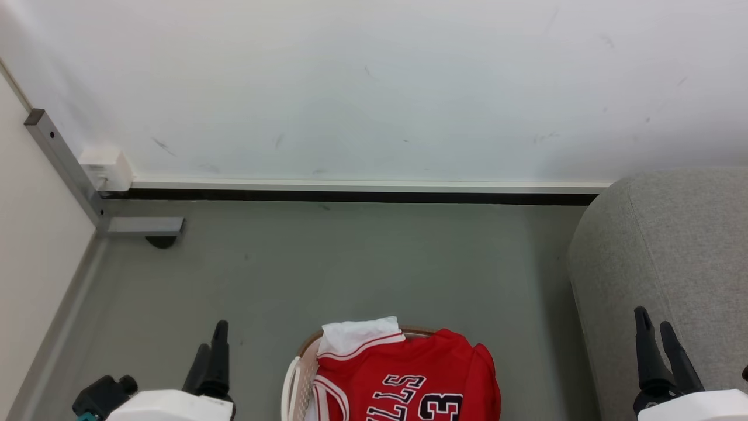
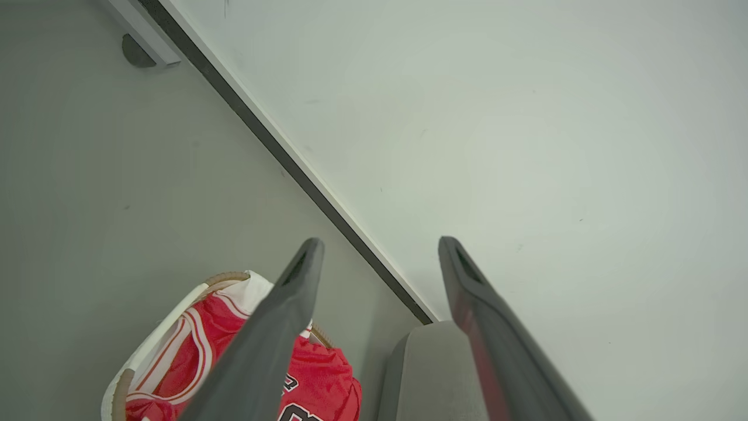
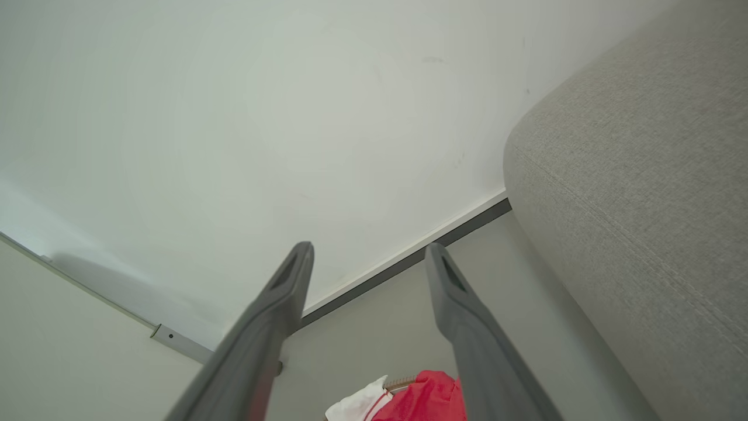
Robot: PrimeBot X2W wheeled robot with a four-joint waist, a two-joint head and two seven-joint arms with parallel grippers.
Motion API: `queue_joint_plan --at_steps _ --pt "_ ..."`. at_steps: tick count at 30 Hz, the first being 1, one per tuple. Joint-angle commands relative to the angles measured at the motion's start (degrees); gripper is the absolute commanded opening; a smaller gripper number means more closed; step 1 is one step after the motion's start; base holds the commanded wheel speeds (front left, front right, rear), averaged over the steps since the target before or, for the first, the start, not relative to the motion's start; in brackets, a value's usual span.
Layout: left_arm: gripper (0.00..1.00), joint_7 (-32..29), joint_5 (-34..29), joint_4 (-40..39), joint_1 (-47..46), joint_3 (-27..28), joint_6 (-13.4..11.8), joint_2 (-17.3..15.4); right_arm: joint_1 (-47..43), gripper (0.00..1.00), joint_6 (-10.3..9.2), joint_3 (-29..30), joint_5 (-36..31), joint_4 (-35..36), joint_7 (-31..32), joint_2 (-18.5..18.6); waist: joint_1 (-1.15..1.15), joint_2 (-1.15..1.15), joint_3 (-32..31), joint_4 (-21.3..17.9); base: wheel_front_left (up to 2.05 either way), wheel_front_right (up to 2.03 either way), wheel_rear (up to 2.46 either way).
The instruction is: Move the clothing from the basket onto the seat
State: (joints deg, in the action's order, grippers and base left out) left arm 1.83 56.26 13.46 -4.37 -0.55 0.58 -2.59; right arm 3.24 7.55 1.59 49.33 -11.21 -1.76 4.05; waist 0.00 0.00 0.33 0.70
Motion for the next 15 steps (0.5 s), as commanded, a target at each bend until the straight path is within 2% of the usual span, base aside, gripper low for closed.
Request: queue_joint_plan --at_steps 1,15 --pt "1.0 0.68 -2.75 -1.17 -0.45 -0.26 -0.33 -0.8 0.11 1.0 -0.03 -0.38 -2.32 0.52 -0.74 0.85 0.0 0.0 -0.02 0.04 0.0 0.0 0.0" --pt "1.0 3.44 -14.24 -2.41 0.47 -2.19 -3.31 -2.2 -0.14 1.0 -0.05 -1.16 -13.3 -1.31 -3.48 1.59 0.0 0.0 -0.14 0.11 0.0 0.0 0.0"
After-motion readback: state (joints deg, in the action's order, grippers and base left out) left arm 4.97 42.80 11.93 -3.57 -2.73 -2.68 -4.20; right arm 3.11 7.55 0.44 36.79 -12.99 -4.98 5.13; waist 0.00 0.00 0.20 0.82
